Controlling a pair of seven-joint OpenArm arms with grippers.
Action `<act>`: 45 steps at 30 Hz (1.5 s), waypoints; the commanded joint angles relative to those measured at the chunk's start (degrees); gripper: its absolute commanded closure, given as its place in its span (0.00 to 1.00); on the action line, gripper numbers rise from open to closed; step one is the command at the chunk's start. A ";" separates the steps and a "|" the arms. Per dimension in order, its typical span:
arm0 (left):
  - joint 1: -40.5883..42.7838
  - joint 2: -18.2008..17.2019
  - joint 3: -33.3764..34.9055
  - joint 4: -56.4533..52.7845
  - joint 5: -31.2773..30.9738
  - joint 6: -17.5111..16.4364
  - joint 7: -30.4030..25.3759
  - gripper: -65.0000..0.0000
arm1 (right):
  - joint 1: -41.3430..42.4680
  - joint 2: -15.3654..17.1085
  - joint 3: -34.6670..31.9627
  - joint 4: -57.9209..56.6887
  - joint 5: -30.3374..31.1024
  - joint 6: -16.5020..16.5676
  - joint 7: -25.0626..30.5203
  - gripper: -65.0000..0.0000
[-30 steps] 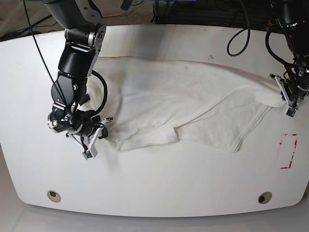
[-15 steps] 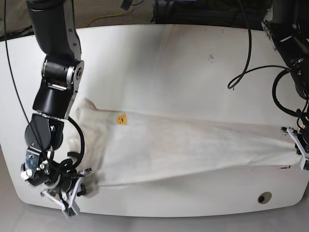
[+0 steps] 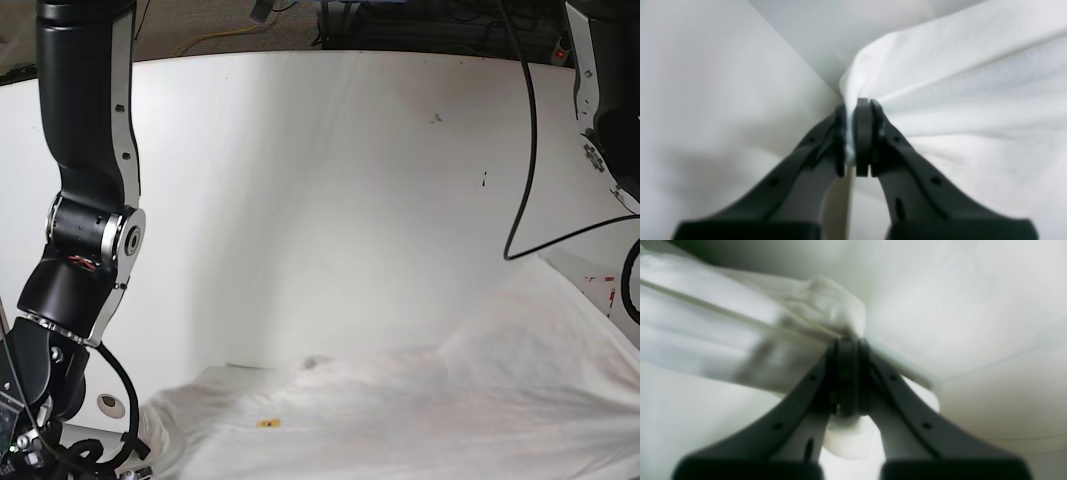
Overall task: Fold the T-shirt properly
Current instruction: 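Lift the shirt with both grippers and flip it, printed side up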
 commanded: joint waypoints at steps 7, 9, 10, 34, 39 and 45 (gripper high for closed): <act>-5.30 -1.67 2.49 -0.65 1.02 0.11 -0.61 0.99 | -0.30 1.93 0.46 11.57 -1.11 -0.47 -6.88 1.00; -2.93 -1.58 2.49 -0.12 0.93 0.11 -0.61 0.99 | -3.55 1.93 0.55 15.44 -1.11 -0.47 -7.76 1.00; -0.90 -1.49 2.49 1.02 0.93 0.11 -0.61 0.99 | -6.19 1.93 0.55 17.90 -1.11 -0.47 -8.11 1.00; 49.12 6.16 -6.83 11.92 1.20 -6.09 -0.70 0.99 | -58.58 -4.92 13.39 41.55 -1.11 -0.47 -8.55 1.00; 56.85 6.25 -8.94 11.84 1.37 -6.09 -4.13 0.99 | -65.53 -5.01 16.02 41.90 -1.11 -0.47 -8.55 1.00; 62.30 6.25 -8.94 10.43 1.46 -6.09 -10.28 0.99 | -71.50 -5.01 19.10 42.26 -1.11 -0.47 -8.55 1.00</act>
